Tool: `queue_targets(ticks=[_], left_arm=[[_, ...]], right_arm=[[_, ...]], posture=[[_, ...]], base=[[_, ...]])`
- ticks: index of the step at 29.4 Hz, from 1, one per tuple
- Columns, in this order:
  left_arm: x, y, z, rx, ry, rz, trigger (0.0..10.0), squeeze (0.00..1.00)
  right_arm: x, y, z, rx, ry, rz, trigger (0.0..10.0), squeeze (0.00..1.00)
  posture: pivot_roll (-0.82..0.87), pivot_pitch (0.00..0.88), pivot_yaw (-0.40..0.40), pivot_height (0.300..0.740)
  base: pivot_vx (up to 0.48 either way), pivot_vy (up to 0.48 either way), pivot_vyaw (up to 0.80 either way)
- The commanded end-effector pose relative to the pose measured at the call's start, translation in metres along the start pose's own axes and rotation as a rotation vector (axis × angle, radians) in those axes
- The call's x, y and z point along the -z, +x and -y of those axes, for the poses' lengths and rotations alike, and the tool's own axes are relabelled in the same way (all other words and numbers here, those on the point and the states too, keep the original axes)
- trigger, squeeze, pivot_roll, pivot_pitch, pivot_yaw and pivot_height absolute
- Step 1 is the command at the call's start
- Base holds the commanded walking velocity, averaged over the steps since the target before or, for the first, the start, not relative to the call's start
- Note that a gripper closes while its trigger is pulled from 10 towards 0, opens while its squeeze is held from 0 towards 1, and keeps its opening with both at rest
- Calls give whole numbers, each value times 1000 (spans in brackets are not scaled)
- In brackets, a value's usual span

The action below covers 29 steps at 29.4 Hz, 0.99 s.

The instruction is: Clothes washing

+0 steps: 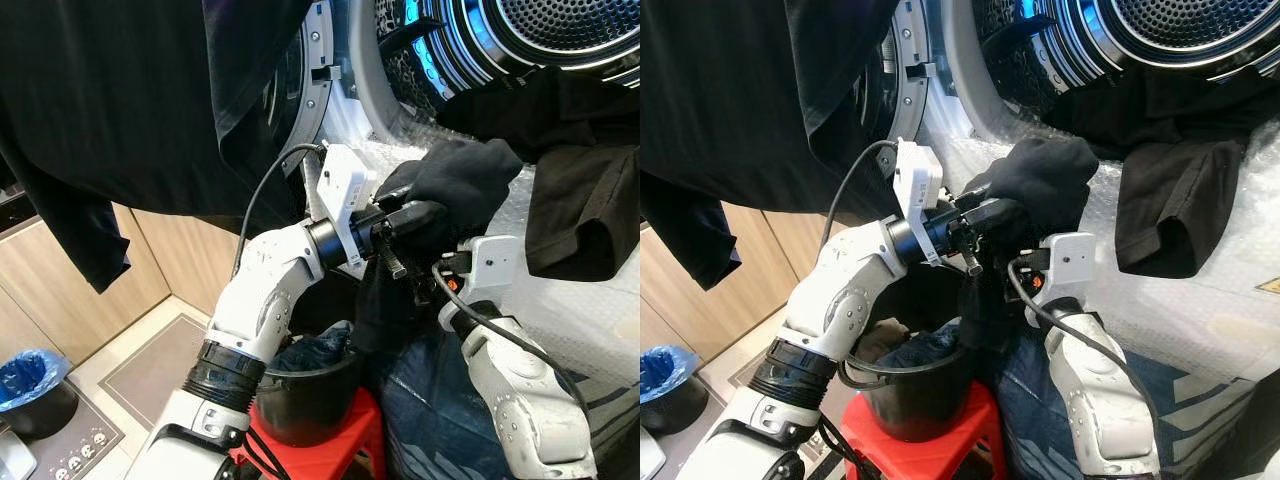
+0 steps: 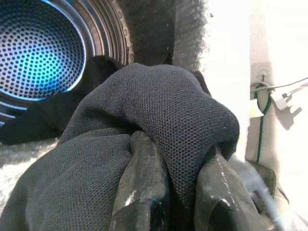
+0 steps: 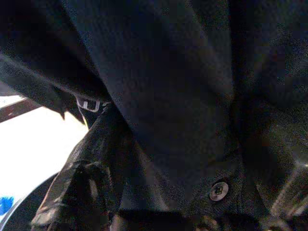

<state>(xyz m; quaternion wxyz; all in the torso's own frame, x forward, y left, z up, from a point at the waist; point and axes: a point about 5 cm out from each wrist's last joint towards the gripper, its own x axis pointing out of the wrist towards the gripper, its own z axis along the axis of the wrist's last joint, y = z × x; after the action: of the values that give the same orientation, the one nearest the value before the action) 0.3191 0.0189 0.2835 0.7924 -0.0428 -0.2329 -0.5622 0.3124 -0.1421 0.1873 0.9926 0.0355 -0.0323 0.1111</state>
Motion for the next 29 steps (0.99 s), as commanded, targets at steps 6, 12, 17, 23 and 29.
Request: queue_targets(ticks=[6,12,17,23,29], left_arm=[[-26,10,12,69,19,118,0,0],[-26,13,16,61,-1,114,8510,0],[-27,15,17,62,-17,112,10000,0],[-29,14,19,65,-34,111,10000,0],[-29,13,21,70,-51,111,10000,494]], right_arm=[[-4,5,5,26,44,41,9725,0],[-16,4,-9,-74,100,115,0,0],[-15,5,-9,-71,111,121,0,0],[-16,5,-5,-67,125,134,0,0],[-16,5,-5,-71,130,143,0,0]], posture=[[-126,0,121,740],[-116,0,117,740],[-115,0,118,740],[-114,0,119,740],[-107,0,117,740]], base=[[0,0,0],[0,0,0],[0,0,0],[0,0,0],[0,0,0]])
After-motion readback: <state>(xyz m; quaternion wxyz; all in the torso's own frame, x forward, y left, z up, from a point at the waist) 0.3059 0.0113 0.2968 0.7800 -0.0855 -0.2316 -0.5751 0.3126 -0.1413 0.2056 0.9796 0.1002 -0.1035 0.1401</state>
